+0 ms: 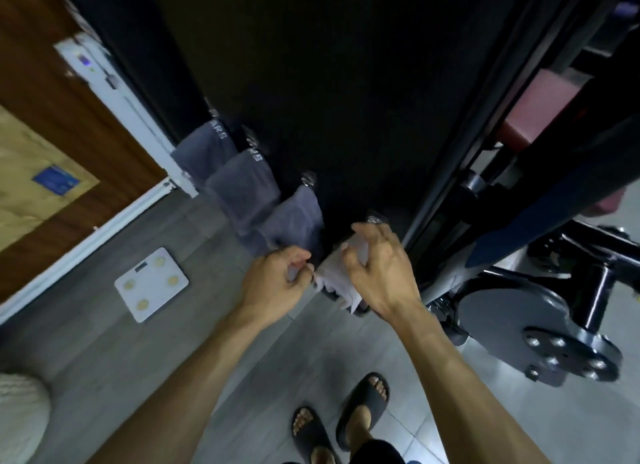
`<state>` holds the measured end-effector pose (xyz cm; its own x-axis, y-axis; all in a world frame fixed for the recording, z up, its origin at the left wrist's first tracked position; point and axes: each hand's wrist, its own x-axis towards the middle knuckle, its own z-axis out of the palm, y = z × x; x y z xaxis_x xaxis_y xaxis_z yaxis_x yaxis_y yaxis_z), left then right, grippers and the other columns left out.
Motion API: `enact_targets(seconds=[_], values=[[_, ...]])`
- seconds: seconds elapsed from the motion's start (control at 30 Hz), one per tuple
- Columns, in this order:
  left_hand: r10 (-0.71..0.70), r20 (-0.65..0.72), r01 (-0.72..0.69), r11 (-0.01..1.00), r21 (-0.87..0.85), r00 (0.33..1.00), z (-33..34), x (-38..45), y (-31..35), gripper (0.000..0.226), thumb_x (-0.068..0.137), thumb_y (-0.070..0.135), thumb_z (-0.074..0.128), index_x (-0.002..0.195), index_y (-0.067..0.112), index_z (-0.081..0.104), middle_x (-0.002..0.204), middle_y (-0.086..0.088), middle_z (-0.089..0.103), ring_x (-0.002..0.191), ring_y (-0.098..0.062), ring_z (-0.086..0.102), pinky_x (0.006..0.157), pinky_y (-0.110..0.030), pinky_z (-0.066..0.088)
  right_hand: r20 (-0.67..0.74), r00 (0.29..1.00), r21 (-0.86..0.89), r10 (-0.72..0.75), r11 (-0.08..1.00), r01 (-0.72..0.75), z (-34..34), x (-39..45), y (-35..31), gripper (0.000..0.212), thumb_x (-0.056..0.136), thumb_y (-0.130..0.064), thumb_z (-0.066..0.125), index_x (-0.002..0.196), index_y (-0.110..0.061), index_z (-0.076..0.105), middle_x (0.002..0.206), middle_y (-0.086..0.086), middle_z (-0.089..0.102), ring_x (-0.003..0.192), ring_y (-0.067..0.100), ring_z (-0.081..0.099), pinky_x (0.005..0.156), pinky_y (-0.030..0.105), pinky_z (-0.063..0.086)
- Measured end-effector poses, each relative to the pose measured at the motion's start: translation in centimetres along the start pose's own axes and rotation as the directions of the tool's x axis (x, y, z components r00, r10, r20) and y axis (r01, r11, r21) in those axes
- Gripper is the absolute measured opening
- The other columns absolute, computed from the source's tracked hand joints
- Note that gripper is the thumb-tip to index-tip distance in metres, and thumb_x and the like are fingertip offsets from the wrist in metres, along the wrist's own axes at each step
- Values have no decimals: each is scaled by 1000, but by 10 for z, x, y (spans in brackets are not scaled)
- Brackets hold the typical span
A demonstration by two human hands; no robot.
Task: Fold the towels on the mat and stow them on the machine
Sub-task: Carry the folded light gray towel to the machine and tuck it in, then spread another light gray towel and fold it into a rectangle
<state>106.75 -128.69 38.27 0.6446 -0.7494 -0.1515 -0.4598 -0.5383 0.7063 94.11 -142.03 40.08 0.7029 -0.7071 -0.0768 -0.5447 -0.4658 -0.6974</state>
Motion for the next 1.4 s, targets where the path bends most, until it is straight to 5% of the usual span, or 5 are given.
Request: enact_targets(seconds=[0.23,0.47,0.73,1.03,1.4], values=[[-55,-143,79,983,166,988,-24,-69,11,45,74,49,40,96,22,68,94,9,71,90,-17,67,79,-34,53,257,902,-171,-348,902,397,-13,8,-53,35,94,-32,54,125,-17,53,122,3,56,112,24,53,90,45,46],[-270,-393,365,911,190,879,-5,-124,40,35,80,43,46,99,23,67,98,5,70,95,-22,66,80,-32,50,589,573,-93,-570,656,749,-10,17,-77,36,95,-36,53,126,-18,55,116,2,58,107,23,56,83,33,47],[-582,-577,699,715,-25,574,66,-215,109,39,83,49,42,107,26,63,100,8,67,95,-18,65,78,-32,51,758,97,140,-645,306,942,-17,-34,-83,42,95,-37,51,132,-17,50,125,6,56,120,28,50,95,42,44],[-787,-604,854,395,-339,124,172,-337,193,32,89,45,47,112,27,61,103,8,65,94,-15,65,77,-34,53,724,-382,475,-574,14,880,-26,-176,-60,42,95,-39,53,130,-17,51,125,5,56,116,27,51,95,40,43],[-750,-571,769,134,-625,-334,372,-469,352,26,88,38,56,109,24,63,103,6,67,93,-15,66,74,-36,54,550,-742,697,-383,-278,661,-130,-382,72,42,95,-39,51,131,-16,50,124,6,56,116,26,51,96,40,42]])
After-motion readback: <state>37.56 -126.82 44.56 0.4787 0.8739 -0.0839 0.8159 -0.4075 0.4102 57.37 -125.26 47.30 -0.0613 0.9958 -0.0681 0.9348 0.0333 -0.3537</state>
